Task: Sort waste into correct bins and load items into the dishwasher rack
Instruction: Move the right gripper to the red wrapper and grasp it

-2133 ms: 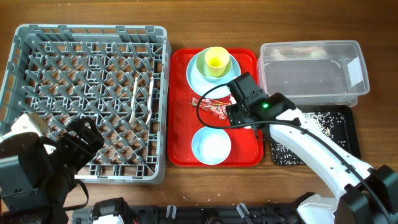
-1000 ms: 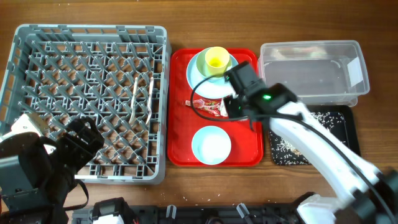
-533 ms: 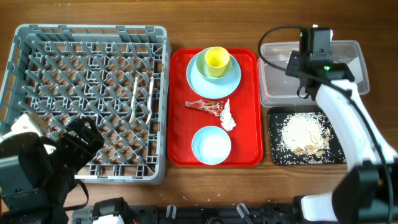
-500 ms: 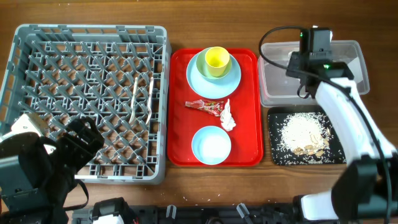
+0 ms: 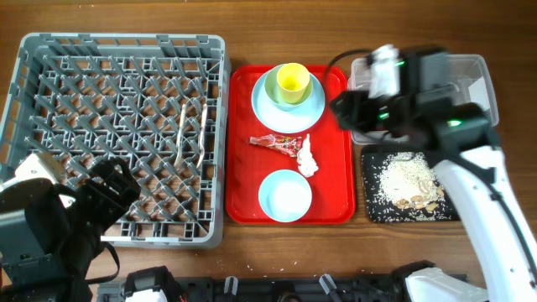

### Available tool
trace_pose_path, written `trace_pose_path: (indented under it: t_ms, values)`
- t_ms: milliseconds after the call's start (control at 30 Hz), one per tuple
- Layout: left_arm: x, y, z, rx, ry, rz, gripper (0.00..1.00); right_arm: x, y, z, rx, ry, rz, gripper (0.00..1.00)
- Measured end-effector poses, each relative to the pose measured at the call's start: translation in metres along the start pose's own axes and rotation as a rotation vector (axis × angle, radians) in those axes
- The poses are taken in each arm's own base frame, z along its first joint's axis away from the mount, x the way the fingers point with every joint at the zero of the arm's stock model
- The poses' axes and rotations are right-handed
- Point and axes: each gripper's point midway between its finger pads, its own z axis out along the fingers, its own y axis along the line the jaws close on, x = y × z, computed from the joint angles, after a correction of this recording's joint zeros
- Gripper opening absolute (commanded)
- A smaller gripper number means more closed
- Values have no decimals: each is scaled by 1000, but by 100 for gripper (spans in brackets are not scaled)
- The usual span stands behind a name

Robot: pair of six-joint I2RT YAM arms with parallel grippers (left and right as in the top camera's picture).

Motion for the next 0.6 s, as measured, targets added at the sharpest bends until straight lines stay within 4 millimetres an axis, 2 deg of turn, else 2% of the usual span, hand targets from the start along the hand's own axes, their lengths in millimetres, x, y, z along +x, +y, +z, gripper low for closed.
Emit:
trace_pose_path:
  t_ms: [67, 133, 167, 300, 433, 500, 533, 600]
  values:
    - [0, 0, 0, 0, 0, 0, 100, 18, 16, 18, 6, 63, -18, 73]
    - [0, 0, 0, 0, 0, 0, 100, 49, 23, 48, 69, 149, -39, 73]
    - [0, 0, 0, 0, 0, 0, 100, 65, 21, 66, 111, 193, -42, 73]
    - [0, 0, 0, -1, -1, -1, 100, 106, 5, 122, 220, 299, -43, 73]
    - [0, 0, 0, 0, -1, -1, 100, 126, -12, 158, 278, 371, -24, 68]
    - [0, 0, 0, -1, -1, -1, 100, 138, -20, 173, 301, 414, -19, 56]
    - [0, 0, 0, 0, -1, -1, 100, 142, -22, 177, 308, 424, -13, 45]
    - [0, 0, 0, 0, -1, -1, 100, 146, -26, 184, 318, 438, -9, 4]
